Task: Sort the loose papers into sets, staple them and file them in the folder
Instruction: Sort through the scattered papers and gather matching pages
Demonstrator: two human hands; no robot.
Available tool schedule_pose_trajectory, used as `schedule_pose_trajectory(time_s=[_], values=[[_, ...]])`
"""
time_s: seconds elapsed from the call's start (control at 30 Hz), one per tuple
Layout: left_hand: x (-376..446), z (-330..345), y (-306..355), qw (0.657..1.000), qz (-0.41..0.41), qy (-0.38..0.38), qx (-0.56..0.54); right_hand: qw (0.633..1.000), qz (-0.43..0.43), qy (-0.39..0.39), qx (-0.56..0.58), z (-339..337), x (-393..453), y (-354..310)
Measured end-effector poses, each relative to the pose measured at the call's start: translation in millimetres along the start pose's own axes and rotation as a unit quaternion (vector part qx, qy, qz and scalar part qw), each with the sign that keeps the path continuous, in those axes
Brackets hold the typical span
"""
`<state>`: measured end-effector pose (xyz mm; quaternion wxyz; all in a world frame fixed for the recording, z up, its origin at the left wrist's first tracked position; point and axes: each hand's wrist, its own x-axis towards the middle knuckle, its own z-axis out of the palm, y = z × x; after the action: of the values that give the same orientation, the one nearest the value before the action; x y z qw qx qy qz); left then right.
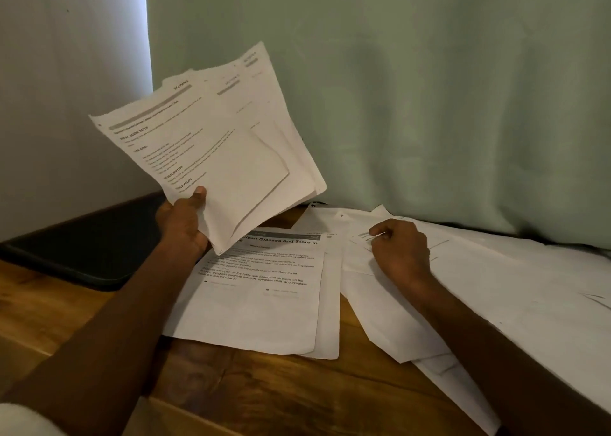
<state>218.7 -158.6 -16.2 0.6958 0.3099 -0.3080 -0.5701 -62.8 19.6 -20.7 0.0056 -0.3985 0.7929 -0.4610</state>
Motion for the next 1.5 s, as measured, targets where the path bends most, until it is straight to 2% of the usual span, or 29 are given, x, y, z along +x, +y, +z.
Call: schedule_pose_trajectory(time_s=[0.07, 0.2, 0.27, 0.33, 0.4, 0.47, 0.53, 0.6, 0.67, 0.73, 0.83, 0.93, 1.07, 1.17, 1.27, 1.43, 1.5], values=[[-2, 2, -1, 1.0, 0.004, -0.008, 0.011, 0.998, 0.004, 0.033, 0.062, -5, 7, 3], [-7, 7, -2, 0.999, 0.02, -0.027, 0.024, 0.995, -0.005, 0.1, 0.011, -20, 18, 20], [-8, 8, -4, 0.999, 0.028, -0.031, 0.032, 0.989, 0.011, 0.149, 0.021, -34, 26, 25], [-9, 10, -6, 0.998, 0.029, -0.039, 0.042, 0.977, 0.031, 0.195, 0.077, -53, 39, 30], [-11, 13, -9, 0.997, 0.032, -0.05, 0.051, 0.962, 0.069, 0.208, 0.162, -74, 54, 40], [-15, 17, -13, 0.996, 0.034, -0.058, 0.054, 0.97, 0.102, 0.149, 0.162, -89, 60, 56], [-20, 23, -14, 0.995, 0.034, -0.07, 0.064, 0.997, 0.073, 0.022, 0.017, -99, 59, 71], [-24, 27, -15, 0.993, 0.034, -0.084, 0.071, 0.983, 0.023, -0.087, -0.157, -107, 49, 80], [-28, 30, -16, 0.992, 0.032, -0.098, 0.079, 0.952, -0.012, -0.145, -0.268, -115, 36, 86], [-34, 35, -20, 0.99, 0.029, -0.114, 0.081, 0.944, -0.037, -0.145, -0.294, -123, 27, 92], [-47, 46, -30, 0.99, 0.029, -0.119, 0.074, 0.953, -0.067, -0.078, -0.284, -132, 26, 96], [-57, 72, -36, 0.988, 0.033, -0.124, 0.084, 0.967, -0.051, -0.035, -0.246, -135, 31, 107], [-70, 121, -53, 0.983, 0.044, -0.141, 0.105, 0.962, -0.007, -0.074, -0.263, -128, 36, 129], [-77, 142, -73, 0.986, 0.04, -0.122, 0.103, 0.963, 0.016, -0.096, -0.253, -127, 43, 134], [-79, 140, -92, 0.989, 0.03, -0.109, 0.096, 0.969, 0.042, -0.104, -0.221, -130, 47, 136], [-70, 129, -97, 0.988, 0.007, -0.107, 0.107, 0.955, 0.044, -0.089, -0.28, -125, 45, 133], [-67, 125, -93, 0.989, 0.008, -0.104, 0.104, 0.965, 0.049, -0.084, -0.244, -125, 45, 131]])
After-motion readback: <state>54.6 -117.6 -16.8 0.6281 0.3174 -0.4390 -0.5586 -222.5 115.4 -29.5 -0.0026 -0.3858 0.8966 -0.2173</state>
